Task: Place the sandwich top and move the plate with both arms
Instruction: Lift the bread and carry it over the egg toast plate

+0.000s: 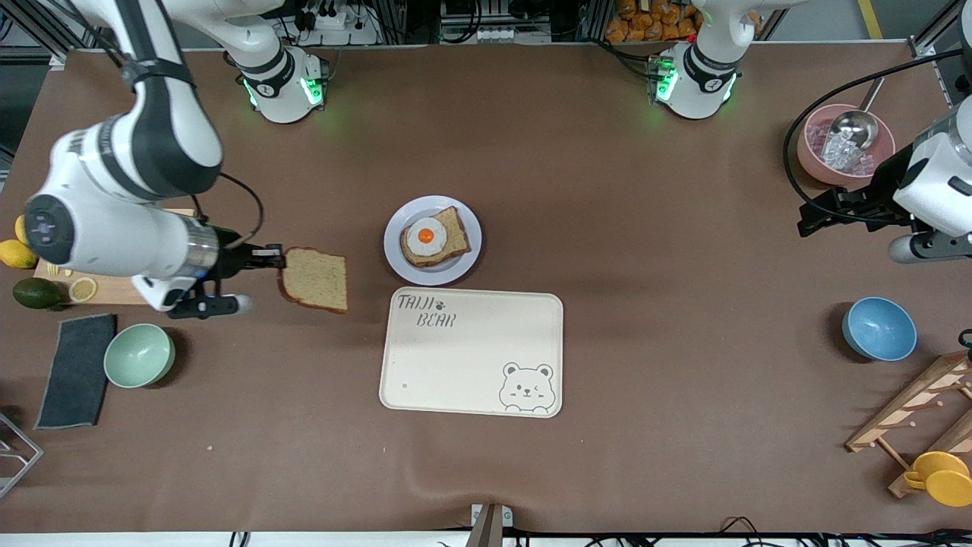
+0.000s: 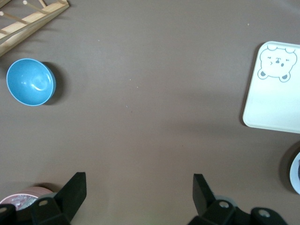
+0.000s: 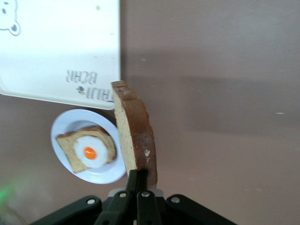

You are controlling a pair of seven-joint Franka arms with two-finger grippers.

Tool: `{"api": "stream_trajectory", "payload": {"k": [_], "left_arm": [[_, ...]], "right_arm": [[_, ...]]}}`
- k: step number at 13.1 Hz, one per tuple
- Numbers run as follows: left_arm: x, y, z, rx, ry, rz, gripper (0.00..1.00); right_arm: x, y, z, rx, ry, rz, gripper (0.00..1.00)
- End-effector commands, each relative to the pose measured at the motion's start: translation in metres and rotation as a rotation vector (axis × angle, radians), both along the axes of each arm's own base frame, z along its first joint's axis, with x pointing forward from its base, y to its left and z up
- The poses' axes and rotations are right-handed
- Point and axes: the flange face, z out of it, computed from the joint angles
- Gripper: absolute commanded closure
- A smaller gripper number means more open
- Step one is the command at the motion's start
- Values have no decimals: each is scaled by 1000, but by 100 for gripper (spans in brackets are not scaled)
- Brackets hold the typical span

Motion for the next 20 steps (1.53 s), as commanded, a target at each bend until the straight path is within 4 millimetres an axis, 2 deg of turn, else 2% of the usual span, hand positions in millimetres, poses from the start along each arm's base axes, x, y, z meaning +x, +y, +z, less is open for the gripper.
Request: {"api": "stream_trajectory", "payload": {"k": [1,3,5,6,7,8,10,13,15,18,20], "left_arm": [[1,-2,-13,0,34,-57,0],[1,-4,-24,-38,75,-114,0],[-3,-13,-32,-186,135,-109,0],[-2,-25,-36,-223,143,-110,0],[1,-32,-48,-243,166,-116,0],[-4,-53,-62,-271,204,-142,0],[-13,-68,-85,-364,246,-127,0],[-34,-76,-119,-456,277,-68,0],[-52,-85,-143,-483,276,-31,0],[-86,-119,-152,-427,253,61,0],[-98,-141,-154,-384,279,158,0]], "right_arm": [[-13,34,-9,65,35,-33,100],[-20,52,-23,83,68,-16,100],[-23,74,-41,161,121,-40,100],[-23,78,-49,186,141,-51,100],[-23,80,-55,217,163,-67,100],[-23,85,-62,247,184,-81,100],[-27,108,-84,283,216,-88,100],[-36,140,-100,331,226,-59,100],[-42,150,-117,386,240,-2,100],[-52,163,-118,412,239,77,100],[-60,162,-119,432,263,119,100]]}}
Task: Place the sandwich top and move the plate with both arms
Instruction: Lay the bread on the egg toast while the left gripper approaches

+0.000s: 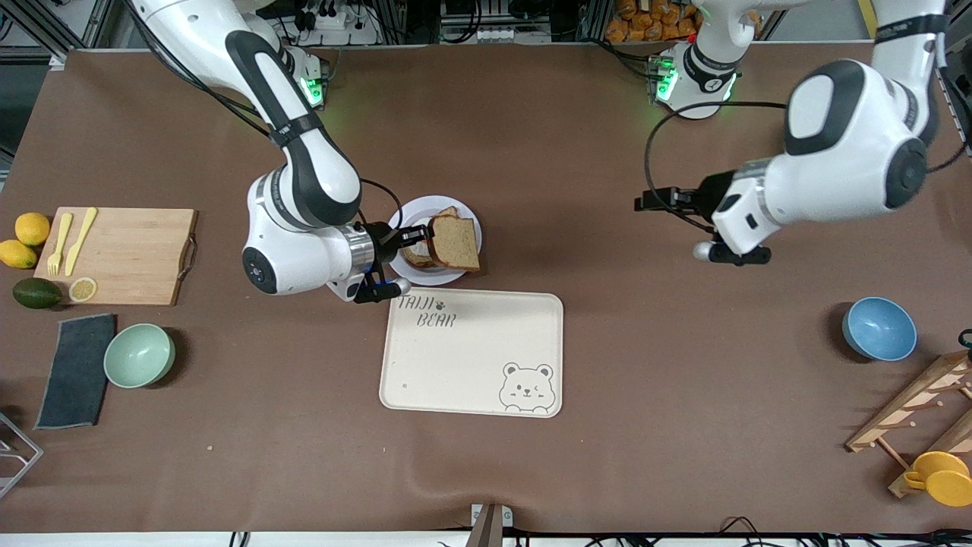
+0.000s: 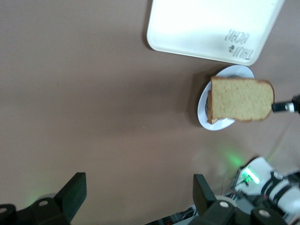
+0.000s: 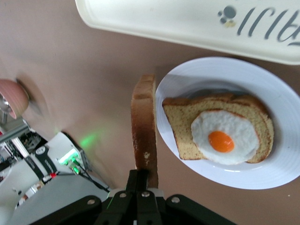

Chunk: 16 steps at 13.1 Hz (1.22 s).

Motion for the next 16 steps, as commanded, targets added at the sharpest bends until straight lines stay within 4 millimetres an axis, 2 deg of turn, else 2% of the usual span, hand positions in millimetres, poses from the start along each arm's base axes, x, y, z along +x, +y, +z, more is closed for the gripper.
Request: {"api": "stream_trajectory", "payload": {"k": [1,5,7,8,9,12,16], "left_arm": [[-24,-15,4,52,14,108,0],[-38,-37,-19,104,56,222,0],[-39,-36,-32,101,48,249,0],[-42,-40,-42,94,18,259,0],[-49,-56,-52,85,-17,252,0],[-52,-84,-80,48,-42,261,0],[-50,-101,-111,33,-46,269,0]], "right_arm": [[-6,-3,4,47,14,36,100],[-11,-12,4,53,52,49,100],[-11,-20,-1,70,39,62,100],[-12,-23,-6,72,38,65,100],[-15,-26,-12,75,38,71,100],[-7,-53,-29,102,24,76,100],[-4,-66,-61,113,19,91,100]]}}
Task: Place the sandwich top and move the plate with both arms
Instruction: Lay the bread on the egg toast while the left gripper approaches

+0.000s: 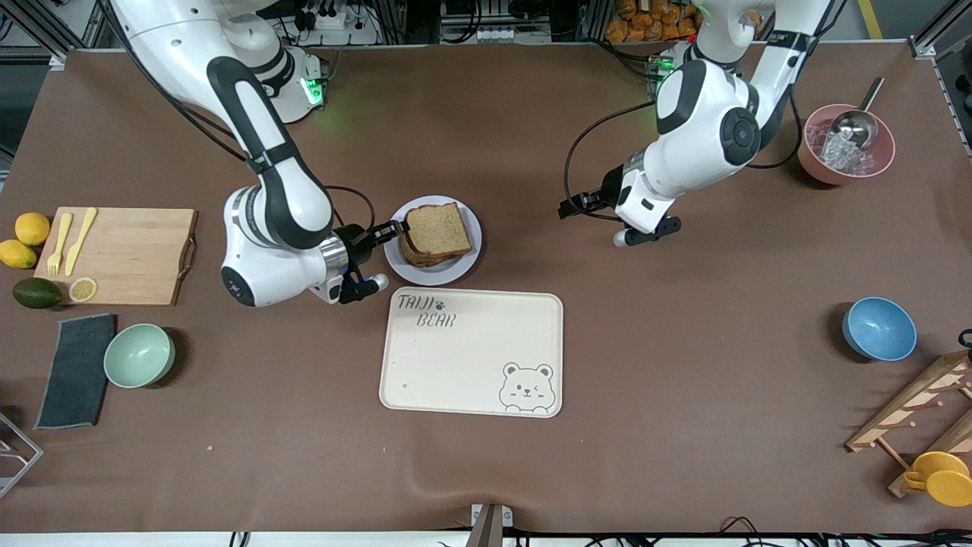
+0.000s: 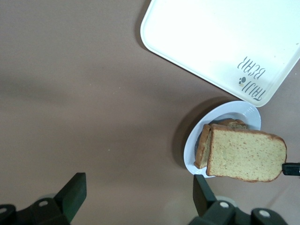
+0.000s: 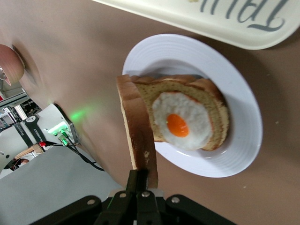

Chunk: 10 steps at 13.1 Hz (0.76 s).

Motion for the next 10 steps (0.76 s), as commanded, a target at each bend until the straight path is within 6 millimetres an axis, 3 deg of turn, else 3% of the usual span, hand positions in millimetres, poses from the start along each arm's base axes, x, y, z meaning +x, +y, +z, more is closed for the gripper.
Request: {"api": "stream_trajectory", "payload": {"k": [1,3,7,10], "left_arm": [[2,-12,-19,-25,-4,15,0],[2,-20,-38,-38,-5,16,0],[-2,-42,-76,-61,-50,-1,0],[3,-44,-101,-90,-82,-92,0]], "right_arm": [[0,1,-24,21,3,13,100],[1,-1,-40,36,-5,39,1],[8,-18,-36,27,-16,32,0],[24,-52,-15,-6,-47,28,0]]}}
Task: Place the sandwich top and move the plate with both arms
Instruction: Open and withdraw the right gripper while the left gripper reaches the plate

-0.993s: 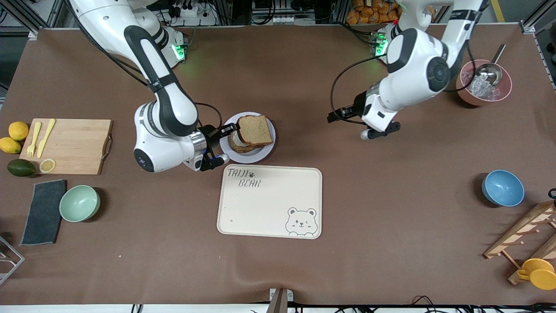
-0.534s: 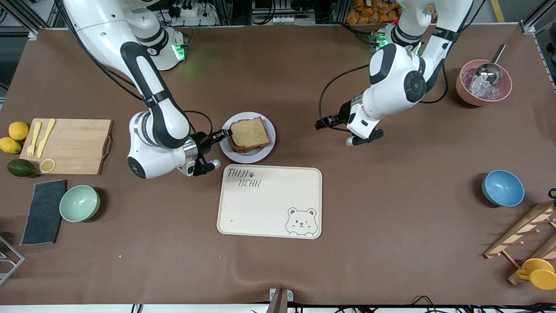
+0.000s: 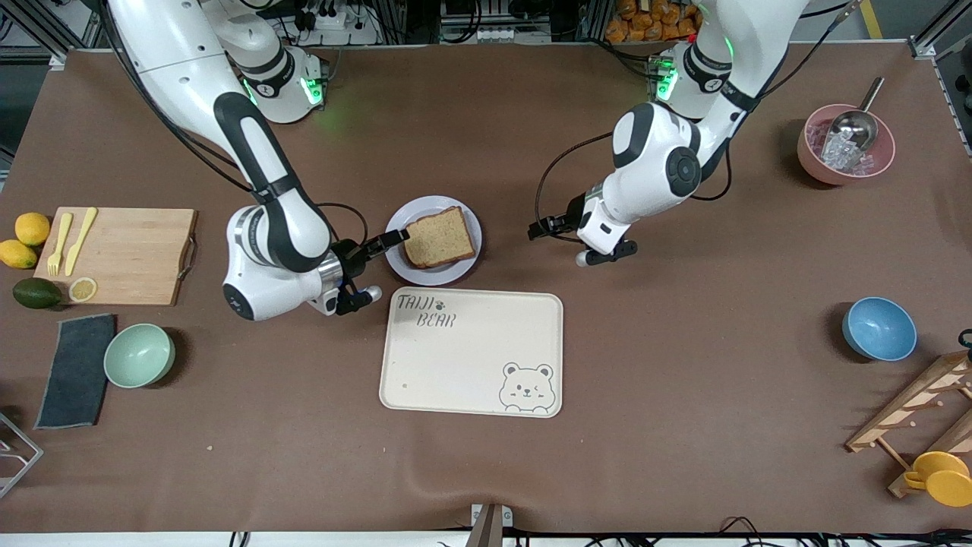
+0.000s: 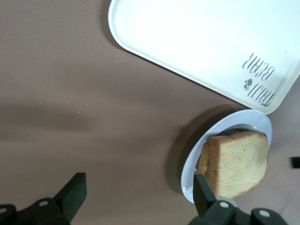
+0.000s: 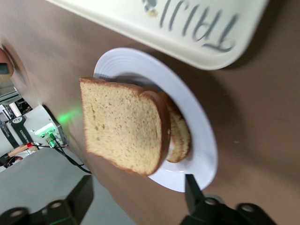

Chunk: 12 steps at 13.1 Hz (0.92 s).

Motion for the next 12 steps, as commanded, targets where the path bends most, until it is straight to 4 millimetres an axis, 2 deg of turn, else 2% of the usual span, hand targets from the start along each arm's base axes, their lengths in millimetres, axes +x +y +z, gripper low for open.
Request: {"api": "stream_trajectory", "payload": {"k": [1,6,8,10,12], "left_arm": [[5,-2,-16,-37,-31,-75,0],[11,-5,-46,-159,-60,-165,0],[4,-2,-69,-265,-75,-183,0],[-9,-7,-81,-387,-118,-154,0],[-18,-7,-99,-469,-178,-139,0]], "right_arm": [[13,-34,27,-26,-35,16,0],[27,-70,74,-143,-156,78,0],[29,-84,104,-208,-218,113,0],[29,-100,135,-328,-279,152,0],[31,-132,162,-405,-330,154,0]]}}
